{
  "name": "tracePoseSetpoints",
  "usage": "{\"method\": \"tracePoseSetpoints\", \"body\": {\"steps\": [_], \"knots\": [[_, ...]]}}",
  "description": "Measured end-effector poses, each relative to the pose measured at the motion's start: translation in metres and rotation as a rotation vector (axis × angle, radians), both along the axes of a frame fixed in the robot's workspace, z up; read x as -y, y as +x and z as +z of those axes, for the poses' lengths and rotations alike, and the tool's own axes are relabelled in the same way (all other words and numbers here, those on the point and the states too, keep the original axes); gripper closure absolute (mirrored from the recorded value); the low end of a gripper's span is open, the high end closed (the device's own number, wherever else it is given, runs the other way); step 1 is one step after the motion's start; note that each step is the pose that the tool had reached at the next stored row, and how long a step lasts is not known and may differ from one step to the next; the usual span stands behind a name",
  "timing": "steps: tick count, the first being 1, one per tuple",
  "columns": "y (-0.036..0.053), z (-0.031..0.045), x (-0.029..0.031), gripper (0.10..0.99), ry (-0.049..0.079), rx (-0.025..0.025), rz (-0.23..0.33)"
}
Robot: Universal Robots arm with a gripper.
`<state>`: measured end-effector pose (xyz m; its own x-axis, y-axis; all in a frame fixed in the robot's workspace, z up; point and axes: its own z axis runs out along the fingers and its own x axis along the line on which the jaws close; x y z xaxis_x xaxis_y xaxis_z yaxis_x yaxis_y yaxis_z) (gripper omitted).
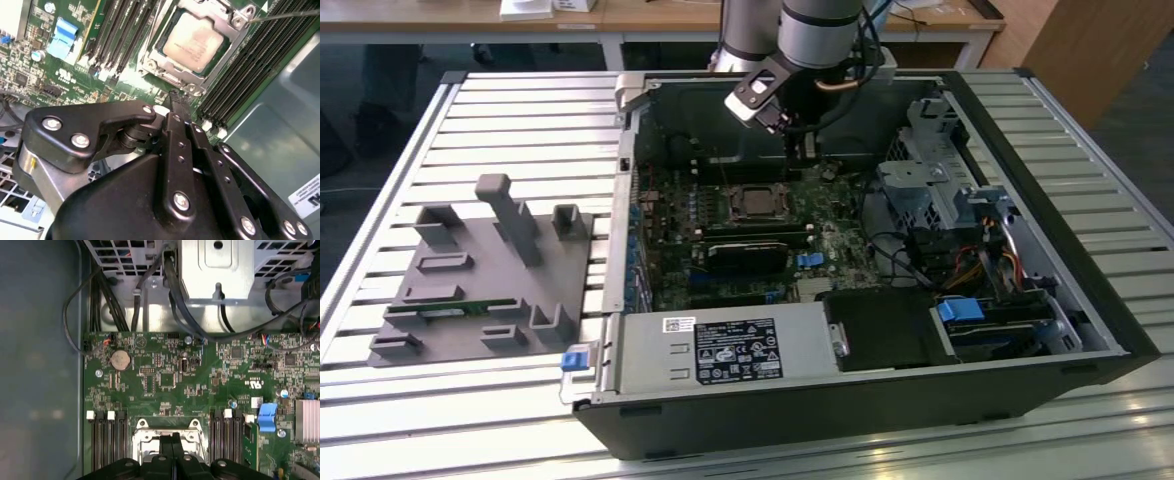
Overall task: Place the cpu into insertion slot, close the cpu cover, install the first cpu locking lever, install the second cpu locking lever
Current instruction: 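Close the cpu cover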
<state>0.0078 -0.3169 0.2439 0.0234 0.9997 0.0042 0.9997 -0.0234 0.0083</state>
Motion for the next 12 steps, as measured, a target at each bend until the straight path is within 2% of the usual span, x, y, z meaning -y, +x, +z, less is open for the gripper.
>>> {"method": "tracePoseSetpoints", "body": {"steps": [12], "knots": [[-0.0084, -0.0057, 0.0000, 0.980, 0.000, -0.0019, 0.000]]}}
